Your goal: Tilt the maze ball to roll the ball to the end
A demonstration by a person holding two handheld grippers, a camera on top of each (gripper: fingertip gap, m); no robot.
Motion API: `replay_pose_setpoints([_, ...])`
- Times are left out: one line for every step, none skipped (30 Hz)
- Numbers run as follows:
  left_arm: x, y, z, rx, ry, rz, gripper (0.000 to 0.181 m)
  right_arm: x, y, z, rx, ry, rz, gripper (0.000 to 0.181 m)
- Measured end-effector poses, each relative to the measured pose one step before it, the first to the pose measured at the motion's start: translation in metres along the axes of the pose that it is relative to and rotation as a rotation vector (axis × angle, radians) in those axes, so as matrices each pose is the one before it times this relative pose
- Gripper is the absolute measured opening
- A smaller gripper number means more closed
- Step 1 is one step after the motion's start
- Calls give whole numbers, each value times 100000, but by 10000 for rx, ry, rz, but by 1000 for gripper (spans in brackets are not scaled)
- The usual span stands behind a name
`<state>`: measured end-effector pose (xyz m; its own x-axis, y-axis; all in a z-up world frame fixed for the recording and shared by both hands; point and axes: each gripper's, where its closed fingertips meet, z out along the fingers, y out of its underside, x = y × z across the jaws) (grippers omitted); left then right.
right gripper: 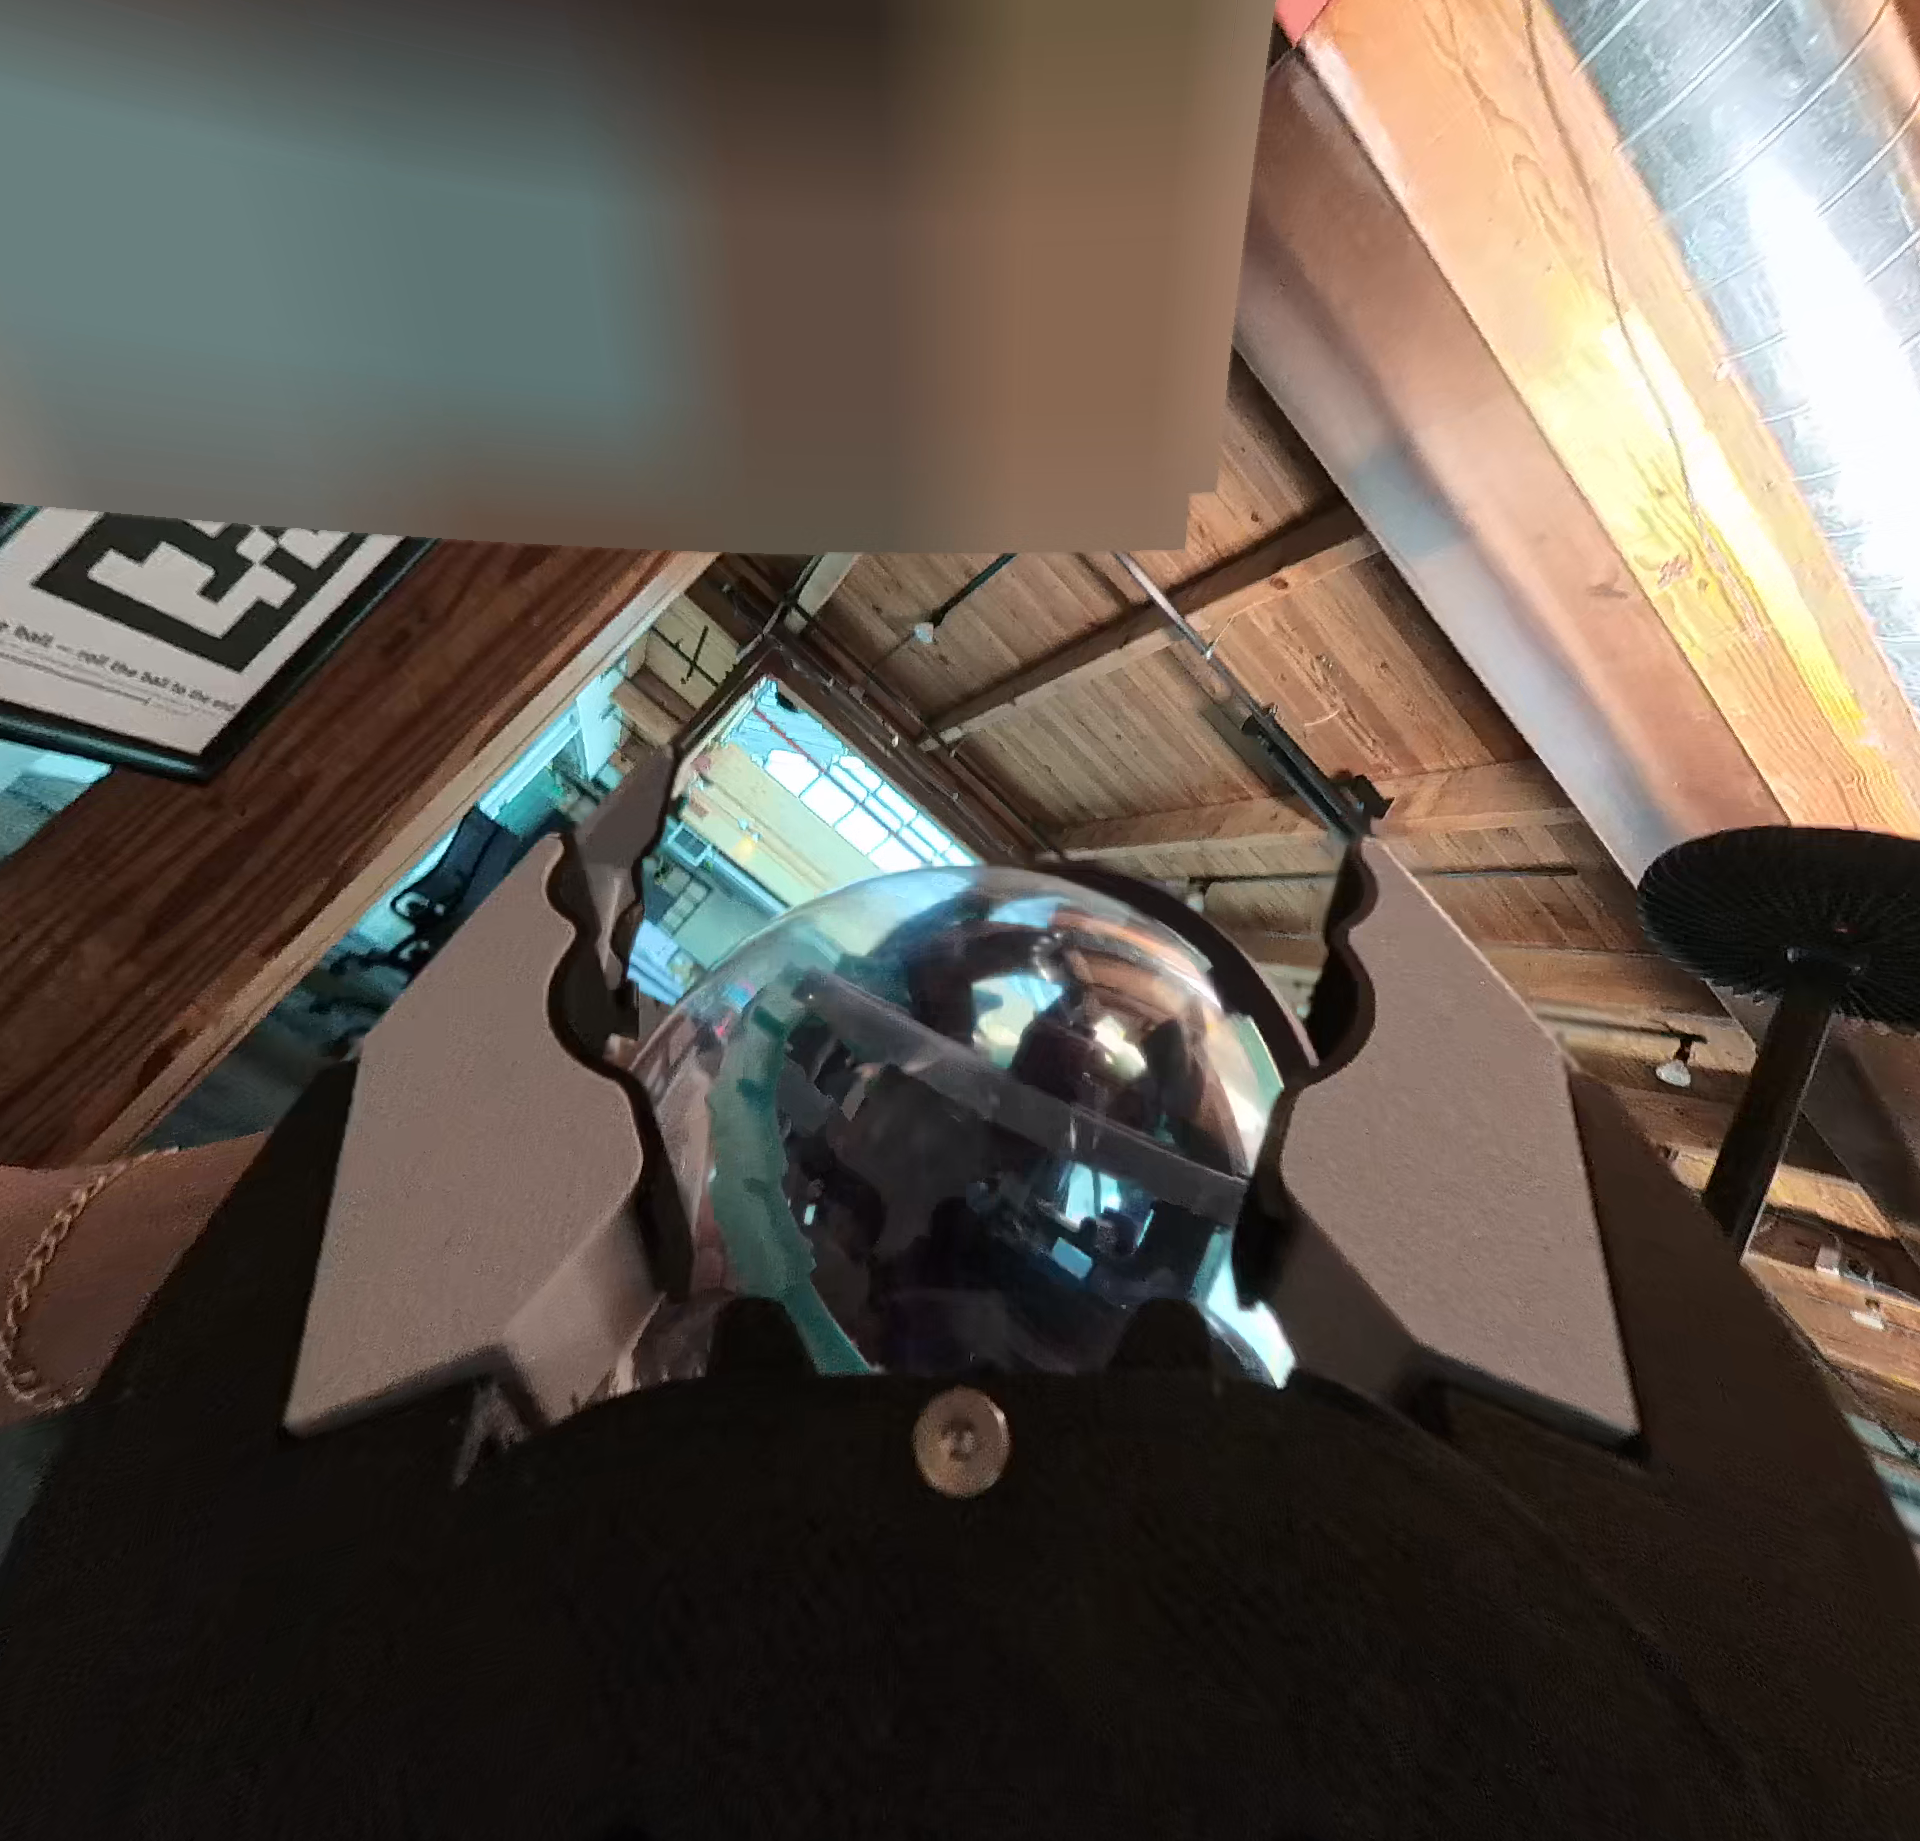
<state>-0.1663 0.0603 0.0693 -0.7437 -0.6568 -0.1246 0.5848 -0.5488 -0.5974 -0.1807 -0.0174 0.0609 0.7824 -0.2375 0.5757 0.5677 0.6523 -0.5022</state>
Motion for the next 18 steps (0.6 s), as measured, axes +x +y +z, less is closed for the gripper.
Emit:
replay_pose_setpoints([250,320,39,-110,192,300,157,118,483,-14,-325,-40,57,137])
replay_pose_setpoints([189,536,81,-258,147,386,157,134,417,-67,-255,-56,46,137])
replay_pose_setpoints([227,772,131,-417,161,363,157,36,391,-115,-192,-104,21,137])
replay_pose_setpoints([195,856,172,-505,99,379,157,27,426,-117,-206,-130,93,139])
replay_pose_setpoints([-23,803,143,-548,-87,700,157,53,574,-98,-327,-117,56,141])
replay_pose_setpoints([317,503,101,-408,88,953,157,-81,531,-86,-318,-135,-92,139])
replay_pose_setpoints([190,46,36,-156,7,785,157,-243,523,-11,-315,-179,-194,137])
replay_pose_setpoints([170,-276,-18,88,93,347,157,-287,317,25,-211,-192,-114,134])
replay_pose_setpoints([615,-494,-5,293,511,-164,157,-53,535,185,-381,-45,6,135])
replay_pose_setpoints([756,-501,-42,322,739,-701,157,-168,714,293,-502,-111,-125,141])
replay_pose_setpoints([-18,239,-85,-168,321,-428,157,-462,619,250,-494,-281,-334,150])
replay_pose_setpoints([-715,421,-218,-298,-91,-155,157,-701,387,111,-384,-439,-404,153])
replay_pose_setpoints([-735,-163,-314,139,-190,-229,157,-506,-244,116,29,-296,-241,154])
replay_pose_setpoints([-578,-711,-376,523,-203,-236,157,58,-390,215,167,41,-63,155])
replay_pose_setpoints([-693,-683,-335,502,-359,-178,157,182,-273,256,153,68,-82,157])
replay_pose_setpoints([-356,-44,-113,92,-85,-359,157,167,-220,232,125,15,-190,157])
replay_pose_setpoints([-159,557,51,-258,140,-740,157,61,-310,200,114,-129,-221,157])
replay_pose_setpoints([-49,607,90,-227,248,-1005,157,-34,-419,220,83,-260,-157,156])
